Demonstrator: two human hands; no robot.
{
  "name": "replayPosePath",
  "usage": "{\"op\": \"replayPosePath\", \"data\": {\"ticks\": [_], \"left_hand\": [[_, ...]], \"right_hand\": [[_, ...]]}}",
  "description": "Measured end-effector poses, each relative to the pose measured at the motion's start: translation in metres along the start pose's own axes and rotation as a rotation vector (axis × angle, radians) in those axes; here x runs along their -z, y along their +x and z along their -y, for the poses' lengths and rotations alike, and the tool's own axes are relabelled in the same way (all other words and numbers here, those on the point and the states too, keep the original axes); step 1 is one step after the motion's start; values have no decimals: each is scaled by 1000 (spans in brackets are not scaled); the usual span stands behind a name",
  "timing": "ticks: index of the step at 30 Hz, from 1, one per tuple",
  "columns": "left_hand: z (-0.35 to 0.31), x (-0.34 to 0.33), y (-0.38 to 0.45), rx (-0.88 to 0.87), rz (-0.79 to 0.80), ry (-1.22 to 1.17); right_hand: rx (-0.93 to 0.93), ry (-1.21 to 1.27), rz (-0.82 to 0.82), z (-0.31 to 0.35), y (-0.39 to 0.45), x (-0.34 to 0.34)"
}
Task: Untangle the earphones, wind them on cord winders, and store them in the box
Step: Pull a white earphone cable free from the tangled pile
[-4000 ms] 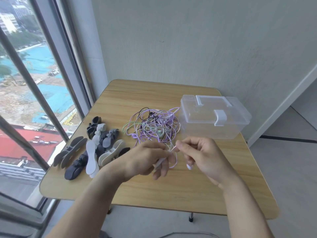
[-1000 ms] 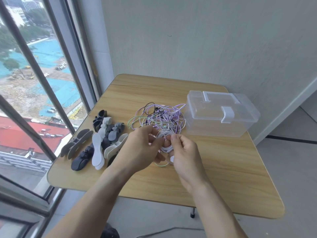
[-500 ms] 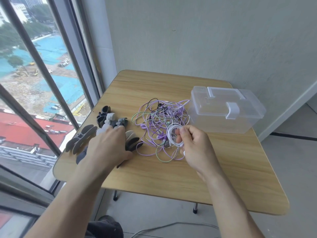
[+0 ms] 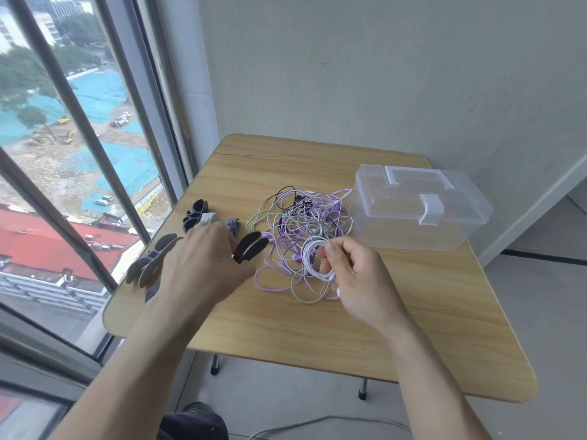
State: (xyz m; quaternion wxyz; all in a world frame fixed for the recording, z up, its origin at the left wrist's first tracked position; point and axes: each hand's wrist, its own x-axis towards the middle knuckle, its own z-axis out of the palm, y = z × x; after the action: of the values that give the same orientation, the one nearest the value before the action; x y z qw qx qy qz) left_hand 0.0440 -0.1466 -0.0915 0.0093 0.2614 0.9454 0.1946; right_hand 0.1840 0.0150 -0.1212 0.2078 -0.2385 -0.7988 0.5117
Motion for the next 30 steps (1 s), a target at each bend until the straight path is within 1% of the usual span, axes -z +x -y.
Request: {"op": "replayPosePath", "data": {"ticks": [3, 5, 6, 8, 10, 13, 15, 17, 22, 24, 27, 30], "left_hand": [[-8, 12, 0, 22, -90, -352], [-17, 12, -2, -25, -120, -531], [-21, 11, -2, -61, -109, -604], [-25, 5, -2, -141, -19, -732], [-27, -4, -1, -247, 133, -825], [-31, -16, -1, -385, 276, -860], [-36, -23, -2, -439, 320, -884], [-40, -28, -1, -458, 346, -895], [-47, -34, 2, -447, 431, -1033], [-50, -37, 1, -443, 457, -1046], [-52, -39, 1, -438, 485, -1035], [-53, -40, 1, -428, 524, -1075]], "right_hand": [[-74, 243, 39, 6, -1, 1], [-105, 463, 111, 13, -3, 4], [-113, 554, 154, 16, -4, 5], [-107, 676, 241, 21, -5, 9], [-79, 757, 305, 25, -6, 12], [-52, 846, 330, 29, -7, 18], [-46, 846, 327, 29, -7, 21], [-50, 808, 294, 29, -8, 24], [-78, 617, 43, 19, -5, 31], [-77, 568, -23, 15, -5, 33], [-80, 553, -40, 13, -6, 35], [-79, 474, -56, 12, -7, 33]]}}
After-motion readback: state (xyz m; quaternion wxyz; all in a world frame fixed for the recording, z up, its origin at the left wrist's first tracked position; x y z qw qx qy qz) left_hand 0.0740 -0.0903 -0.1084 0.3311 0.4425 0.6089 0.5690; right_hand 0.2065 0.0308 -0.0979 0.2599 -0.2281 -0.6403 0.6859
